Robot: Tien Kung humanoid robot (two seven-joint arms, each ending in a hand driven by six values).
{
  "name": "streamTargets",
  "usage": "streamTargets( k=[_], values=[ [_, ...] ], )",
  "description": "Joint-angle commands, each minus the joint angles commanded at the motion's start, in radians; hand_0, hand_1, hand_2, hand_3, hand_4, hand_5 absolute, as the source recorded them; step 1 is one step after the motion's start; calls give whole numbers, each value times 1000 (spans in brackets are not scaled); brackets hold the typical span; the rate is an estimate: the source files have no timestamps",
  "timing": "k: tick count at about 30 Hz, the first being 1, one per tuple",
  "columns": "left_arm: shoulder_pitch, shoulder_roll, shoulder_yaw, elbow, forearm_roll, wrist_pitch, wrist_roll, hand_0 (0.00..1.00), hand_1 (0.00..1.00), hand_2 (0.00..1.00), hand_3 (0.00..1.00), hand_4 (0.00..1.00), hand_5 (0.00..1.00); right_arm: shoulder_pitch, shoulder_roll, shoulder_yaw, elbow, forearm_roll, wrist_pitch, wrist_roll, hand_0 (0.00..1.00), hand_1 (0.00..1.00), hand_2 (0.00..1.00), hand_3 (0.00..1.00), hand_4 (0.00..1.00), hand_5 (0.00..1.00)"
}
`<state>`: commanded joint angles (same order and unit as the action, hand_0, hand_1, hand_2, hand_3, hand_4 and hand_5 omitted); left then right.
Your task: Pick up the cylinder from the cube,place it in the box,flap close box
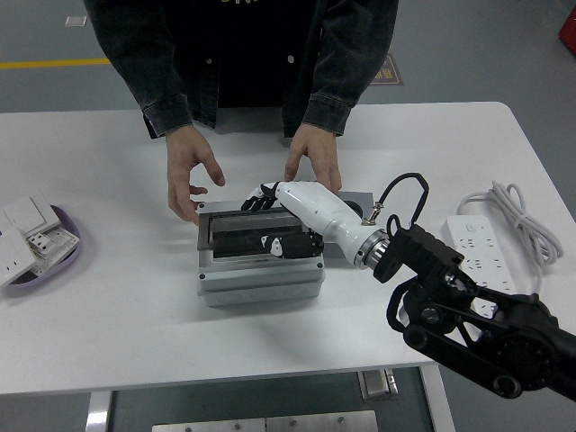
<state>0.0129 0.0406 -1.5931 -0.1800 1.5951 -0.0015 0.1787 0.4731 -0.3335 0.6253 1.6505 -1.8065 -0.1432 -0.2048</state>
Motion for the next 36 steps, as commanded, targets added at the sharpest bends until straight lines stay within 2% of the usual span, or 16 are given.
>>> streamTargets(
  k=[9,16,20,25,32,36],
  values=[
    [0,2,0,0,0,1,-1,587,610,604,624,635,167,-69,6,10,-34,122,-31,47,715,647,651,660,612,159],
    [4,1,2,0,-3,0,-1,586,609,604,624,634,168,-110,4,122,-13,145,-49,85,702,645,652,664,589,188],
    [7,0,2,0,-4,1,-1,586,609,604,624,634,168,-147,-7,216,1,169,-80,128,702,645,652,664,589,188],
    [11,-1,1,0,-6,1,-2,586,609,604,624,635,167,-195,-10,331,-42,259,-100,205,699,645,651,663,584,195],
    [15,-7,1,0,-13,3,-2,587,610,604,624,635,167,-263,13,481,-131,467,-65,360,691,638,645,658,580,197],
    [15,-9,4,0,-17,3,-3,586,610,604,625,636,167,-281,28,527,-167,577,-58,426,690,640,638,654,582,198]
  ],
)
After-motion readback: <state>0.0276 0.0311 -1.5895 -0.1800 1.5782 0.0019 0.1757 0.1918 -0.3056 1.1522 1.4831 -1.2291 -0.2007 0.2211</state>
